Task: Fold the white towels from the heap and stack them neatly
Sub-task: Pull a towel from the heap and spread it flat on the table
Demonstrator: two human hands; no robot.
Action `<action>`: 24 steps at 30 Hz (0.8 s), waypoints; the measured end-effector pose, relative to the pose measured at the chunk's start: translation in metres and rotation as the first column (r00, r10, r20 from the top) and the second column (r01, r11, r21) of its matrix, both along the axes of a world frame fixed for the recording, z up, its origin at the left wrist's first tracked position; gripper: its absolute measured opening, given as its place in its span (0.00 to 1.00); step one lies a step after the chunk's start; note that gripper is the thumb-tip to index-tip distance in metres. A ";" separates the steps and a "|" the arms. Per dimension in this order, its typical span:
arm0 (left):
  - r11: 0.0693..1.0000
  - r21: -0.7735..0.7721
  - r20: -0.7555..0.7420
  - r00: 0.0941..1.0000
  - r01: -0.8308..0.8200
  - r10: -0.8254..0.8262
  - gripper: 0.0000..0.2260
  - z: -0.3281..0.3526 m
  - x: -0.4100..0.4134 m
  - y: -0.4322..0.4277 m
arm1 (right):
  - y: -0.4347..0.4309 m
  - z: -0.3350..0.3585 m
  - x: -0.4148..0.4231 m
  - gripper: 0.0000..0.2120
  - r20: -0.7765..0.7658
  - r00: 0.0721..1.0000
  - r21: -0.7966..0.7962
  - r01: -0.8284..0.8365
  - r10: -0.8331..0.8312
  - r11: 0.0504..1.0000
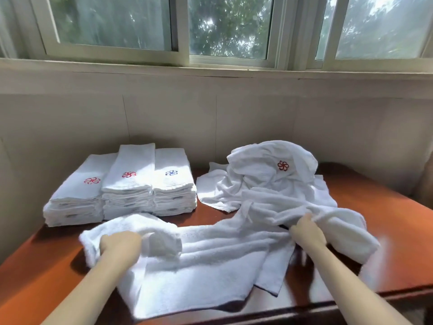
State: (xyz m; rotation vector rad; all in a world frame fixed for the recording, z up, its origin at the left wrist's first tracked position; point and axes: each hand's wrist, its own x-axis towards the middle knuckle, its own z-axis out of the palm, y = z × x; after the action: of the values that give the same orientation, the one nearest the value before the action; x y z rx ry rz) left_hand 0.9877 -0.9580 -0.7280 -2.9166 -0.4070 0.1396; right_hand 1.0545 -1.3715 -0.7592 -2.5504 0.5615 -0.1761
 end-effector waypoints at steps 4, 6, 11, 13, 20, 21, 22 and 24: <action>0.918 -0.056 0.238 0.898 0.393 -0.370 0.12 -0.001 0.014 -0.086 | 0.048 -0.009 0.000 0.24 0.001 0.956 -0.396 -0.269 0.293 0.878; 0.877 -0.102 0.220 0.871 0.469 -0.440 0.14 -0.022 0.022 -0.118 | 0.045 -0.018 0.007 0.25 -0.140 0.944 -0.273 -0.328 0.300 0.904; 0.881 -0.211 0.153 0.904 0.424 -0.398 0.20 -0.060 0.044 -0.127 | -0.023 -0.026 0.040 0.25 -0.194 0.961 -0.174 -0.233 0.199 0.957; 0.862 -0.251 0.123 0.898 0.441 -0.423 0.22 -0.061 0.047 -0.118 | -0.048 -0.017 0.061 0.26 -0.165 0.983 -0.154 -0.109 0.083 0.982; 0.738 -0.409 -0.017 0.804 0.538 -0.595 0.31 -0.040 0.012 -0.071 | -0.011 0.012 0.053 0.21 -0.312 0.950 -0.465 -0.157 0.005 0.871; 0.726 -0.397 -0.027 0.783 0.562 -0.621 0.32 -0.037 0.003 -0.063 | 0.009 0.014 0.038 0.18 -0.217 0.972 -0.550 -0.197 0.089 0.812; 0.716 -0.379 -0.037 0.764 0.586 -0.645 0.33 -0.035 -0.005 -0.055 | 0.032 0.011 0.021 0.15 -0.106 0.963 -0.596 -0.263 0.250 0.759; 0.717 -0.362 -0.075 0.748 0.596 -0.660 0.36 -0.028 -0.020 -0.036 | 0.084 0.001 -0.021 0.10 -0.036 0.811 -0.529 -0.511 0.584 0.678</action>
State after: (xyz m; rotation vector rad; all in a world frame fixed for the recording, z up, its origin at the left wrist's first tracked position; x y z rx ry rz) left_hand 0.9673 -0.9943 -0.7557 -3.1063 0.7288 0.4211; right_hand 1.0339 -1.2873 -0.7582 -3.0623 -0.3964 -0.3142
